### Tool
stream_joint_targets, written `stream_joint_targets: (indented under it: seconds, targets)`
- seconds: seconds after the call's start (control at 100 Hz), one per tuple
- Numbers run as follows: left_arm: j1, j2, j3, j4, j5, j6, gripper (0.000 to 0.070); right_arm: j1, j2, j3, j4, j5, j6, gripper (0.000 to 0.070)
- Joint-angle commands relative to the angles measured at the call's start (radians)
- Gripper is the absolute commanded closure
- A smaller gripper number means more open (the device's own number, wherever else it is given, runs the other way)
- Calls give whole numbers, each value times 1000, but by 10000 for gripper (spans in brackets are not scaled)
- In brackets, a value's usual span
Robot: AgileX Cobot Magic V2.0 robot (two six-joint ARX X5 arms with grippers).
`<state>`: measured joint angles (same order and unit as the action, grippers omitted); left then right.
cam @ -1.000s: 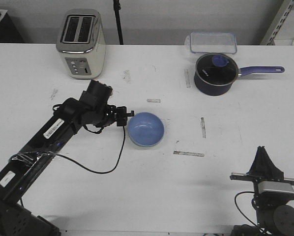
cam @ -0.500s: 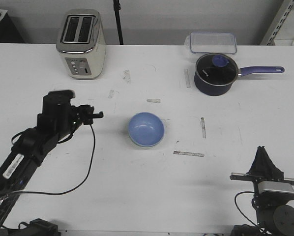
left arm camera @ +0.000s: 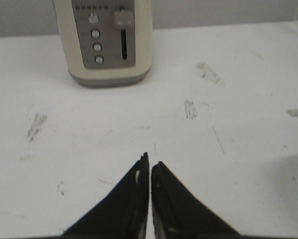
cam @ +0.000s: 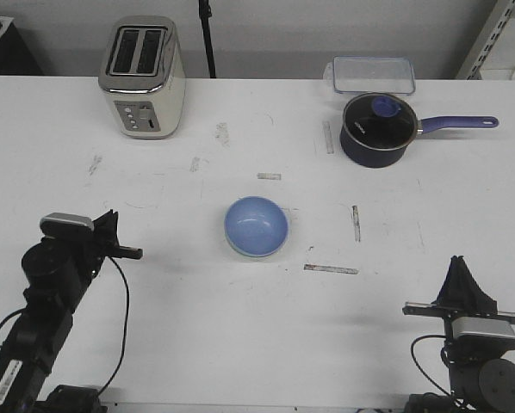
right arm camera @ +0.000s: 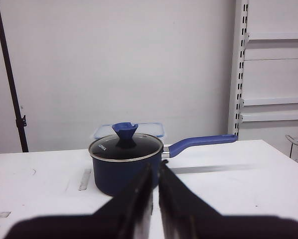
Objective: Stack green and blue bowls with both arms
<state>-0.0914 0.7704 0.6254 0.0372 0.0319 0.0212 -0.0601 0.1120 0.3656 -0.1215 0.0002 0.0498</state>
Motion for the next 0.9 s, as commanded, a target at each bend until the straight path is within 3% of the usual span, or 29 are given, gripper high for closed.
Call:
stream_joint_targets:
  seconds: [0.0, 0.19, 0.61, 0.89]
  targets:
    - [9, -56, -55, 97, 1, 22, 700, -2, -2, 5, 15, 0, 9, 686]
    - [33, -256, -240, 232, 1, 12, 700, -2, -2, 5, 15, 0, 9, 686]
    - [48, -582, -339, -10, 0, 13, 699, -2, -2, 5, 15, 1, 9, 686]
    - [48, -656, -339, -13, 1, 13, 699, -2, -2, 5, 15, 0, 9, 686]
